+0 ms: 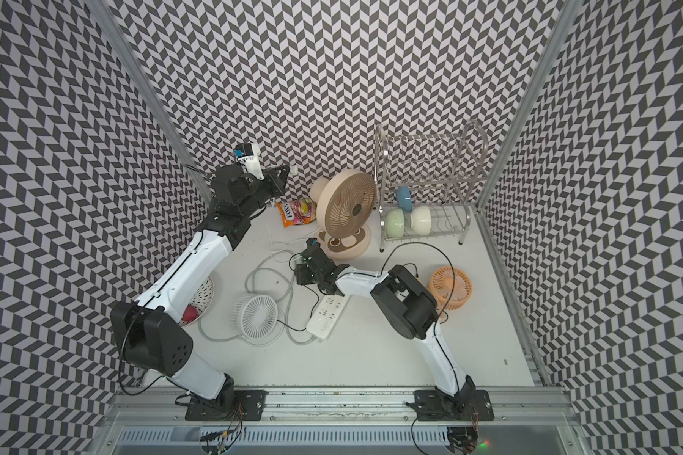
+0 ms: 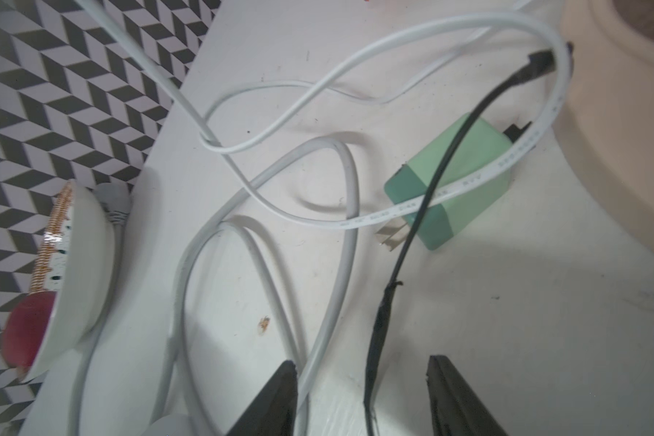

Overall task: Unplug the desk fan from the power strip
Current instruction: Pick up the plug from the center of the board.

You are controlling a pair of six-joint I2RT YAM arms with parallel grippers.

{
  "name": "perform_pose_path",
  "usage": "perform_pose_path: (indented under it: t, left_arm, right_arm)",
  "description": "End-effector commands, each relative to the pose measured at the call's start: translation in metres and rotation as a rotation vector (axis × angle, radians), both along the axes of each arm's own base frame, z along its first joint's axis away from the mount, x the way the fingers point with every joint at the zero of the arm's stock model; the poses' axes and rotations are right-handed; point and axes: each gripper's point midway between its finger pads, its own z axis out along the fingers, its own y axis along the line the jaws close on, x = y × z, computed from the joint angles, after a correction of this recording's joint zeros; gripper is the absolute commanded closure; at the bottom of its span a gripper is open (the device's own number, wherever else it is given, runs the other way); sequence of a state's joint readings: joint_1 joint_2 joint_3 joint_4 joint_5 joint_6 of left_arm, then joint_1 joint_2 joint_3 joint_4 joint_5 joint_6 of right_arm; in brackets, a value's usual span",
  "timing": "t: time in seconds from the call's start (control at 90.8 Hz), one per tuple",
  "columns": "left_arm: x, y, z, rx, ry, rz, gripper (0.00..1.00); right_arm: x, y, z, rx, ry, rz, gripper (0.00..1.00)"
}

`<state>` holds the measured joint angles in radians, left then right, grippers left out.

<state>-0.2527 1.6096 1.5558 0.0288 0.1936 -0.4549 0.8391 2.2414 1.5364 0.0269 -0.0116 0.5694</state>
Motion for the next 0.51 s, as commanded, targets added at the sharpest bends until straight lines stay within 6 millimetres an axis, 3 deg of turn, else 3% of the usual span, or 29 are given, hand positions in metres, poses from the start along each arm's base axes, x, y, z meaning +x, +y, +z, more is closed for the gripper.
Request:
perform_pose_path:
  t: [0.0, 0.22, 0.319, 0.441, 0.496]
  left_arm:
    - [-0.014, 0.002, 0.024, -0.018, -0.055, -0.016, 1.0]
    - [-0.019, 0.003, 0.027, -0.024, -0.056, -0.02, 1.0]
    - [-0.022, 0.004, 0.031, -0.024, -0.062, -0.02, 1.0]
    - [-0.022, 0.005, 0.029, -0.02, -0.058, -0.019, 1.0]
    - [-0.021, 0.005, 0.026, -0.017, -0.052, -0.017, 1.0]
  right_arm:
    - [0.015, 0.006, 0.0, -0.007, -0.031, -0.031, 0.47]
    - [0.028, 0.018, -0.014, -0.024, -0.014, -0.026, 0.55]
    - [0.032, 0.02, -0.013, -0.026, -0.012, -0.023, 0.7]
    - [0.032, 0.02, 0.007, -0.02, -0.033, -0.004, 1.0]
    - [0.032, 0.021, 0.024, -0.006, -0.049, 0.013, 1.0]
